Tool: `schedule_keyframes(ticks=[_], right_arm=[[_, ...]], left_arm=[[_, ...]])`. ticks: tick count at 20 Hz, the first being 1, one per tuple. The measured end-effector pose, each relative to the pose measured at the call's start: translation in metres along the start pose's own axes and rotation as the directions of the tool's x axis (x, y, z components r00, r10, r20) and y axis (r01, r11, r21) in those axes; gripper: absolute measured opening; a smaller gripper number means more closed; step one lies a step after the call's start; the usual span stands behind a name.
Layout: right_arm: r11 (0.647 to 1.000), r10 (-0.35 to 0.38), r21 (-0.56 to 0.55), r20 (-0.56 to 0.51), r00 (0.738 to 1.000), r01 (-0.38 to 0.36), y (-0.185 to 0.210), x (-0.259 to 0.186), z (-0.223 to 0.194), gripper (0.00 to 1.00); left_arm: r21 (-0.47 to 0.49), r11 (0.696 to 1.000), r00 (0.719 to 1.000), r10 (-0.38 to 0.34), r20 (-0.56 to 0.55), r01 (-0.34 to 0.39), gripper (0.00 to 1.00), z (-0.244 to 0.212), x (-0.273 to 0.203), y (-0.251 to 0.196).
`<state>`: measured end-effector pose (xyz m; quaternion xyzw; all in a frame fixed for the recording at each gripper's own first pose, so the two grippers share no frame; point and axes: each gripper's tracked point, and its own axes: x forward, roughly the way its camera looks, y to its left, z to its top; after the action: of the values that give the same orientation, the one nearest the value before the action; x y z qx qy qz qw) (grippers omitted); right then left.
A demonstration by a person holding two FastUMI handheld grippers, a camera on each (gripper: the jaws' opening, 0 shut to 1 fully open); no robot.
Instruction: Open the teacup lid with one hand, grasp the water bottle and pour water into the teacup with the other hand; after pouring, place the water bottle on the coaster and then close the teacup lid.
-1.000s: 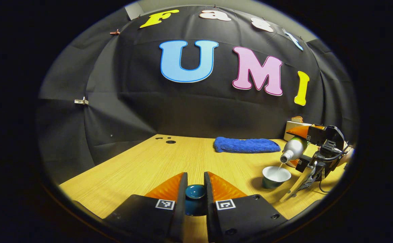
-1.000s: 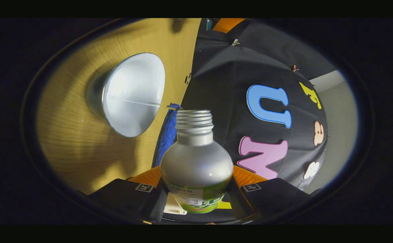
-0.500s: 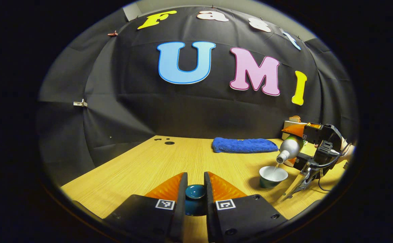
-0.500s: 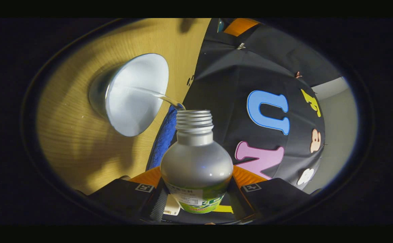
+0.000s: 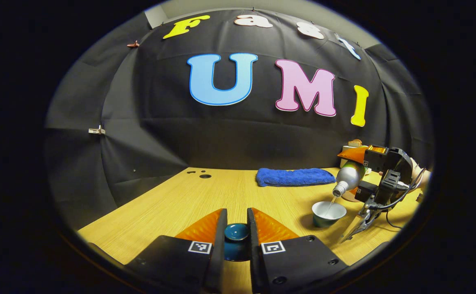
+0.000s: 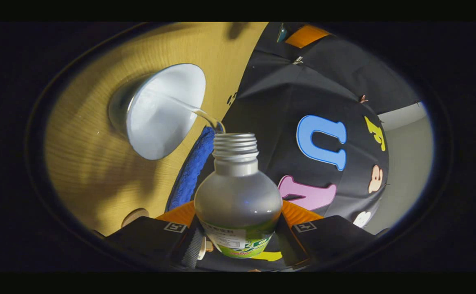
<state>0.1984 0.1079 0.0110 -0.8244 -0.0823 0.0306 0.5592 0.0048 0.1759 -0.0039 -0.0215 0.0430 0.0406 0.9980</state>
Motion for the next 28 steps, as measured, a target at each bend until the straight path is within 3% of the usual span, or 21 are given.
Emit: schedule_keyframes(ticks=[6, 10, 18, 20, 21, 28], right_arm=[[0.996, -0.011, -0.086, 0.039, 0.999, 0.014, -0.013, 0.004, 0.002, 0.79], [0.994, -0.016, -0.103, 0.043, 0.999, 0.020, -0.015, 0.003, 0.000, 0.78], [0.989, -0.033, -0.145, 0.049, 0.998, 0.040, -0.022, 0.005, -0.003, 0.79], [0.985, -0.042, -0.164, 0.057, 0.997, 0.051, -0.024, 0.004, -0.003, 0.75], [0.983, -0.045, -0.174, 0.059, 0.997, 0.055, -0.026, 0.004, -0.002, 0.78], [0.973, -0.061, -0.218, 0.067, 0.996, 0.075, -0.030, 0.005, -0.003, 0.79]], left_arm=[[0.008, 1.000, 1.000, 0.001, 0.004, -0.001, 0.30, 0.002, -0.004, -0.001], [0.018, 1.000, 1.000, 0.004, 0.010, -0.004, 0.33, 0.005, -0.004, -0.001], [0.017, 1.000, 1.000, -0.002, 0.014, 0.002, 0.30, 0.007, -0.006, -0.003], [0.022, 1.000, 1.000, 0.002, 0.014, -0.002, 0.30, 0.007, -0.006, -0.001], [0.025, 1.000, 1.000, 0.006, 0.014, -0.006, 0.30, 0.008, -0.006, 0.001], [0.030, 1.000, 1.000, 0.009, 0.018, -0.009, 0.30, 0.009, -0.007, 0.001]])
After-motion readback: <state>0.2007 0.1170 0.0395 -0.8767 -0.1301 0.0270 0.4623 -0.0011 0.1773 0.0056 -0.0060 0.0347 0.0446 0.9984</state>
